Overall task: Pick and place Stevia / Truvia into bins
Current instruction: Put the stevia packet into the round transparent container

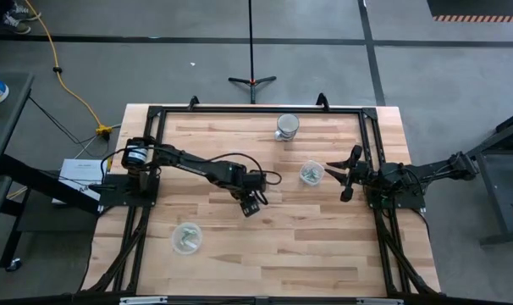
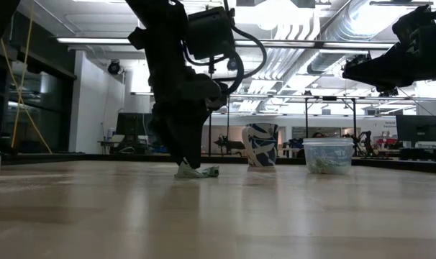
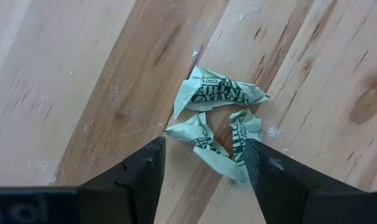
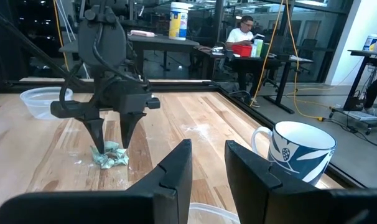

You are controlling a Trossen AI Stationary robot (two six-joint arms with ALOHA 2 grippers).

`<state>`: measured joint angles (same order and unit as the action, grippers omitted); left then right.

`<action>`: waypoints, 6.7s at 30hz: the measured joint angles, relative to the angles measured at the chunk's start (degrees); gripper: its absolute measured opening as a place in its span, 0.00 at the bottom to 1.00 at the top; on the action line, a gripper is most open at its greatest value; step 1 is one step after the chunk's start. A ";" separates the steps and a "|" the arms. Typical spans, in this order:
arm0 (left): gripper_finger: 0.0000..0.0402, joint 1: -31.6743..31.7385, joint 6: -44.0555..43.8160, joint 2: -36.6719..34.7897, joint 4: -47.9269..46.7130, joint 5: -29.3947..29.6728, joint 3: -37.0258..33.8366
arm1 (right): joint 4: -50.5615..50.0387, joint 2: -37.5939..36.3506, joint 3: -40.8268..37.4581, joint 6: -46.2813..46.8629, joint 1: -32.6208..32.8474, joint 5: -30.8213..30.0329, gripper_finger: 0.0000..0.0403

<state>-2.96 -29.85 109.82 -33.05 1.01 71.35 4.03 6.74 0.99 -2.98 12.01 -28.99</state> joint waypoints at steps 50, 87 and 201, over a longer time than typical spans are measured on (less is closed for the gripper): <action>0.09 -2.68 14.71 -1.76 -16.07 -3.82 5.72 | 0.00 0.00 -0.02 -0.02 0.00 0.15 0.22; 0.61 -27.86 -15.89 -3.39 -42.33 14.67 13.18 | 3.52 0.35 -0.04 -0.85 0.00 0.24 0.22; 0.52 1.11 50.80 1.53 7.72 -2.39 1.60 | 4.26 1.24 -0.02 -1.55 0.00 0.92 0.22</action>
<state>-1.85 20.96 111.35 -25.32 -1.39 72.95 8.29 7.99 0.97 -4.54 12.01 -28.08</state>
